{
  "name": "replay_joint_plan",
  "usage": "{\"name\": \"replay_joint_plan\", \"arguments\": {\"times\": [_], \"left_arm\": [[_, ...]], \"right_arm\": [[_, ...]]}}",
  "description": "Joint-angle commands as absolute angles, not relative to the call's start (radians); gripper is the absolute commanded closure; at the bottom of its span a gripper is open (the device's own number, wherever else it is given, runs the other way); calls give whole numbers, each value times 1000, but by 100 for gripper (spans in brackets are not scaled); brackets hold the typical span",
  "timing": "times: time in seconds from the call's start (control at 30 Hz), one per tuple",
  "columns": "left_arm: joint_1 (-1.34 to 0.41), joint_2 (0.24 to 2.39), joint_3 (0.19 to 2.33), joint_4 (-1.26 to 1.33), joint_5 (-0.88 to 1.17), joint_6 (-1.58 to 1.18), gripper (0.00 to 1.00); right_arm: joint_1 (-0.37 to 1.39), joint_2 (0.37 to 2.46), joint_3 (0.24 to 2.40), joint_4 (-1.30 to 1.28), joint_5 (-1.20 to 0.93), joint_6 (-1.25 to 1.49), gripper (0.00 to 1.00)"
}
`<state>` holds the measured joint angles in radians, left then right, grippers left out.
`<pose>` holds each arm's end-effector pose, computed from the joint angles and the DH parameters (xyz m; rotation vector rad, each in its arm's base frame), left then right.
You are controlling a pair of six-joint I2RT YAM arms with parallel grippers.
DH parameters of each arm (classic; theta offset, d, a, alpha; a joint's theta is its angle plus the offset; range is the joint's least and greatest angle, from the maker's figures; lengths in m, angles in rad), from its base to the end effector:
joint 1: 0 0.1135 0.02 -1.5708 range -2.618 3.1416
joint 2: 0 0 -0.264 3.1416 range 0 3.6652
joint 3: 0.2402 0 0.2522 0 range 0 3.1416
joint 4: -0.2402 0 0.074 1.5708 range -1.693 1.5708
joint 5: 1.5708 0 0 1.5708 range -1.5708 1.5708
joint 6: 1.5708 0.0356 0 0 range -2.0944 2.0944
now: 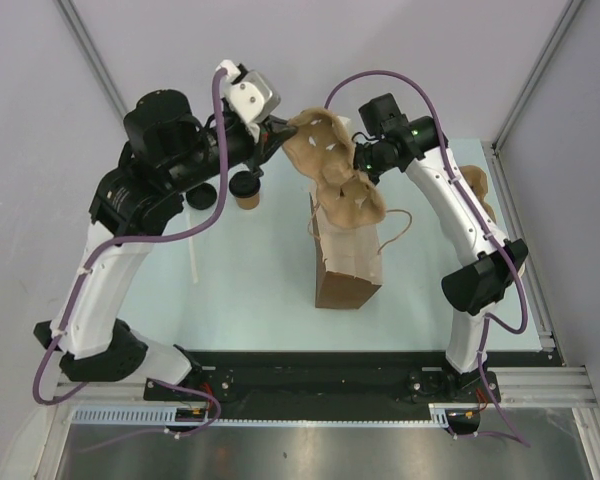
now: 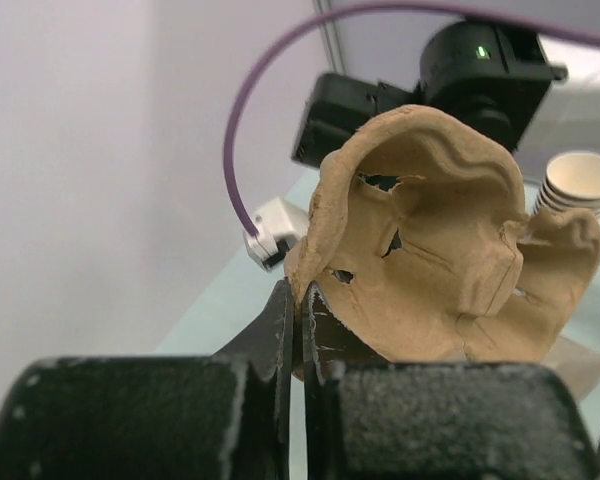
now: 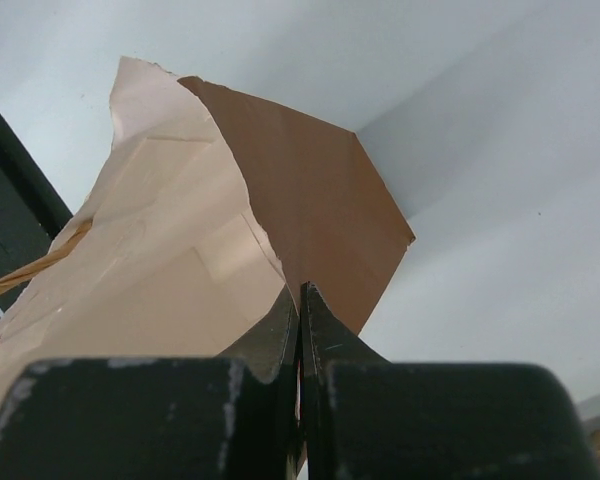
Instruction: Pack the takeout coffee
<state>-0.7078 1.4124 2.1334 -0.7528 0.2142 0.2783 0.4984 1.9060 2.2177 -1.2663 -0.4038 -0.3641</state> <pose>0.1710 -0.1563 0.5775 0.9133 1.3441 -0.5034 0.3300 0.1955 0.4079 -1.1922 2.2018 0.5636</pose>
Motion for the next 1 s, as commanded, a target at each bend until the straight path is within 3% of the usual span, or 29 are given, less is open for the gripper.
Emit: {"name": "replay_joint_plan", "arguments": {"times": [0.0,0.37,0.97], "left_arm": [[-742,1465,2246,-787,146,284,100],[-745,1430,2083,-776,32,409,100],[-954,1419,1833,-635,-209,584,100]], "right_arm": [[502,1875,2218,-1258,-403,-334,100],[486,1847,2210,-1256,-429,-321,100],[469,1830,2177,-1244,-457,-285,100]]}}
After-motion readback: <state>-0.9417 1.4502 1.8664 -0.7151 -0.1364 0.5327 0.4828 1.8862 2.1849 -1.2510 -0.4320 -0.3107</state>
